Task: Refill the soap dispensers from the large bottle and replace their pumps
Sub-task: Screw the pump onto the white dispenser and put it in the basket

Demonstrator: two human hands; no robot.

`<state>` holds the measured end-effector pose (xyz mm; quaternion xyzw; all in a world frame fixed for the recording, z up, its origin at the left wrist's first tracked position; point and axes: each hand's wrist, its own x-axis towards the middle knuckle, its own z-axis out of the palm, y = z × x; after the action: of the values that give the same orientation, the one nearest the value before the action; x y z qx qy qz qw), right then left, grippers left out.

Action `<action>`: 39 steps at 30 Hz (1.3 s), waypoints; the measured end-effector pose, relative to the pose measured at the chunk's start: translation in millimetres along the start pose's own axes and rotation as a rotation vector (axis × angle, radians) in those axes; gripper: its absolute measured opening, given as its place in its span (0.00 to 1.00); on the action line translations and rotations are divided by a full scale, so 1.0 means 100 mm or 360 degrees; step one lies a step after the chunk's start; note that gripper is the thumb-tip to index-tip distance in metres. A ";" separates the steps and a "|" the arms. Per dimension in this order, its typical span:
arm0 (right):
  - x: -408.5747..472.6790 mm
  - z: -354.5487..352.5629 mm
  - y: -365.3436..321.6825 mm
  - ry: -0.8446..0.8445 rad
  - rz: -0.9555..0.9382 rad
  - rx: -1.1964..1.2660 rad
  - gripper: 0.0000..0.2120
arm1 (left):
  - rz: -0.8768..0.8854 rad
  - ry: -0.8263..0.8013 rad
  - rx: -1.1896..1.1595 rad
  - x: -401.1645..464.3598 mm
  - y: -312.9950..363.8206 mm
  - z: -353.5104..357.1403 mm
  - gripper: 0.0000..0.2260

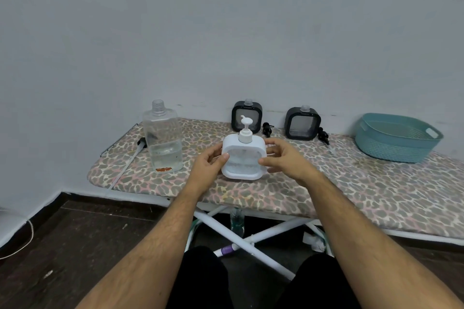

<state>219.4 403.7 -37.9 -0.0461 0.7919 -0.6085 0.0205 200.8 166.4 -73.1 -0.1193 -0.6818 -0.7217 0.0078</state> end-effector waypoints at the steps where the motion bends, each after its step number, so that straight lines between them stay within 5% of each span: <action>1: -0.03 -0.08 -0.02 0.0011 -0.0010 -0.0018 0.21 | 0.0009 -0.0036 0.0000 0.02 0.03 0.07 0.18; 33: -0.72 -3.19 0.15 0.1200 -0.0080 -0.0194 0.21 | 0.0103 -0.0619 -0.0122 1.50 0.46 3.84 0.09; 39: -0.59 -3.63 0.34 0.1368 -0.0028 -0.0349 0.31 | 0.0057 -0.0597 0.0034 1.85 0.29 4.46 0.08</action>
<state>244.1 767.0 21.2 0.2024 0.7879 -0.4850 -0.3209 98.1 632.4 8.1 -0.2638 -0.6768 -0.6792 -0.1051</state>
